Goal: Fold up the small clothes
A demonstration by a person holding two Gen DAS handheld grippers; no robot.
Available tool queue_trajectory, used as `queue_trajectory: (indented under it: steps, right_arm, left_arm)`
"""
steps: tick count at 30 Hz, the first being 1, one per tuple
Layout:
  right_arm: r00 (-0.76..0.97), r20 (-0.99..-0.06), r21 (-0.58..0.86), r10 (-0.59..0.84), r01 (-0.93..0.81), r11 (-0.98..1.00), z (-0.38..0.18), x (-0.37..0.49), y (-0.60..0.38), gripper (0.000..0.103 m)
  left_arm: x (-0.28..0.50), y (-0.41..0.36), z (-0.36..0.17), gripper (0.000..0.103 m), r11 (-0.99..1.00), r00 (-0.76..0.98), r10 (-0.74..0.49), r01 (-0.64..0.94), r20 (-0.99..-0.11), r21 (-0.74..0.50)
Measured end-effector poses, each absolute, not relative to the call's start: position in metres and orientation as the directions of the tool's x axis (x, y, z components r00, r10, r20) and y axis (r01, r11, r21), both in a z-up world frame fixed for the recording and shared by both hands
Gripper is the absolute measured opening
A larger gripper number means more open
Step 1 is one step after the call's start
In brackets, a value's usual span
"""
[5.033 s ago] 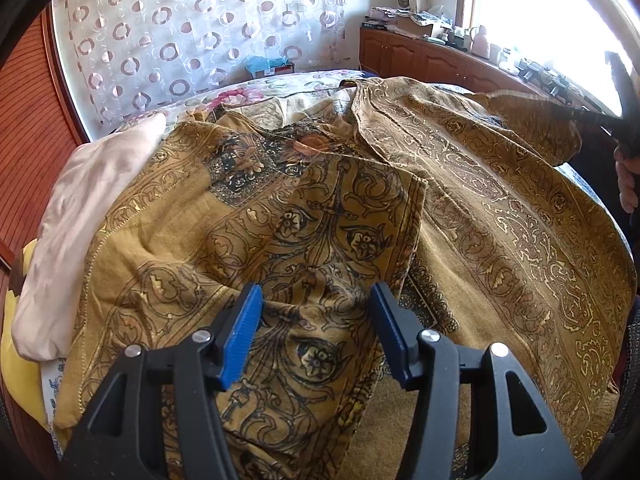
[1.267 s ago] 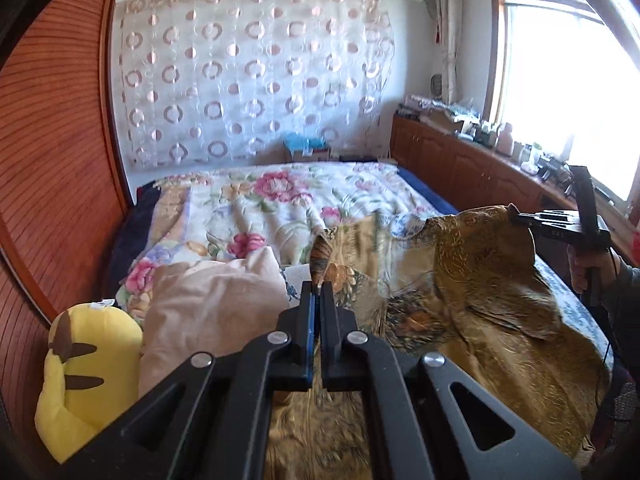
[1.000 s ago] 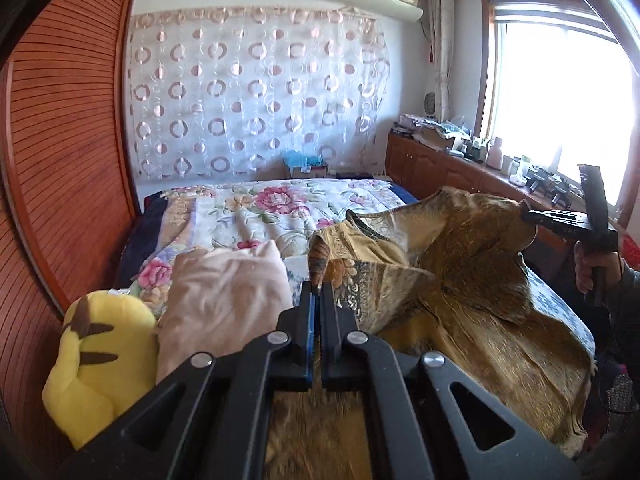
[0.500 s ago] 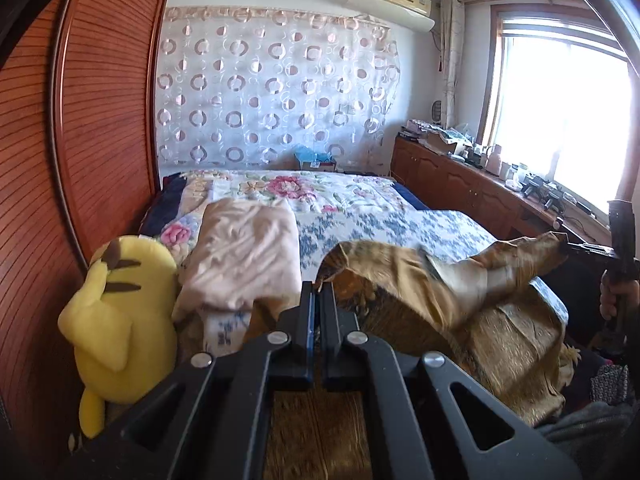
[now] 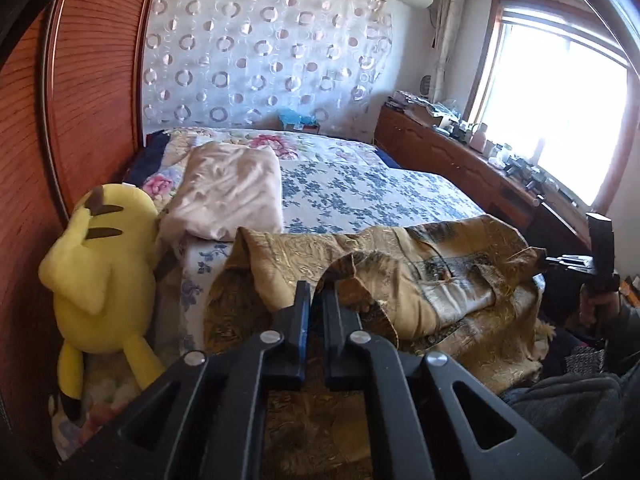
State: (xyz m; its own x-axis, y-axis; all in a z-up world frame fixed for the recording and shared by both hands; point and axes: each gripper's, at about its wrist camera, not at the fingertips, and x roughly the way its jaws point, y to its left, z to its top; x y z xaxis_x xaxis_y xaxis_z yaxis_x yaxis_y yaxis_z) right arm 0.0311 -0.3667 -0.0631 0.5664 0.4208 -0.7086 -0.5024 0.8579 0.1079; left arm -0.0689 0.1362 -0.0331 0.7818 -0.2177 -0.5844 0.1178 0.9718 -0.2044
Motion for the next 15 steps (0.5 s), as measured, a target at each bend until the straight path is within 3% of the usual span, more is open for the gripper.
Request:
queue_trajectory:
  steps: [7,15]
  right_arm:
    - [0.531,-0.748,0.101,0.398,-0.501,0.859,-0.070,0.027,-0.376,0.001]
    - [0.590,-0.725,0.057,0.355,-0.461,0.885,-0.062,0.036,-0.373,0.004]
  left_arm:
    - [-0.063,0.148,-0.018,0.015,0.985,0.816,-0.153,0.082,-0.558,-0.150]
    - [0.019,0.153,-0.055,0.020,0.992,0.738,-0.118,0.052,-0.665,-0.118]
